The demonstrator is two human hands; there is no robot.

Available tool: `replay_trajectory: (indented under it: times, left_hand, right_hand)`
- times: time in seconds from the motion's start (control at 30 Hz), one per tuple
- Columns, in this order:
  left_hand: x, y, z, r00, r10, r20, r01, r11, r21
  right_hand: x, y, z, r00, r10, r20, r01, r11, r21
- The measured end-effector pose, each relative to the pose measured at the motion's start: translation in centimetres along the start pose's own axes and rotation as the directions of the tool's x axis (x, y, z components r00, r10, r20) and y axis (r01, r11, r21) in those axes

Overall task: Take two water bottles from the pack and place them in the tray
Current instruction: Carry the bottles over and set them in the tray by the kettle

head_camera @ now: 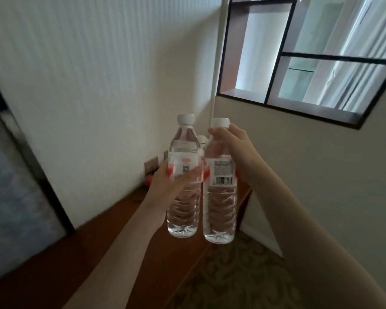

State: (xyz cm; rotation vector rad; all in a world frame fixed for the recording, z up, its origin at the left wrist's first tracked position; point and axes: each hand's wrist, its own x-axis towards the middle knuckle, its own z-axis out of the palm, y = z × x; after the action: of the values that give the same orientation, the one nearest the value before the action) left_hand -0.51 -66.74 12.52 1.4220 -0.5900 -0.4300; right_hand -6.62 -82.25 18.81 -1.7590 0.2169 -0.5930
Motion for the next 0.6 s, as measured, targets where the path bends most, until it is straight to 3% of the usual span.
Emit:
replay_trajectory:
  times: [0.23,0.6]
  left_hand:
    - [9.3,-6.3,7.3,1.000,0.009,0.020,-0.008,0.999,-0.038]
    - [23.8,-11.7,15.5,0.993,-0.007,-0.120,0.009,1.000,0.012]
  right_hand:
    - [6.2,6.6,-8.9,0.993,-0.113,0.042,0.115,0.993,-0.032]
    - [20.5,14.8,-18.8,0.943,-0.093,0.320,0.134,0.985,-0.109]
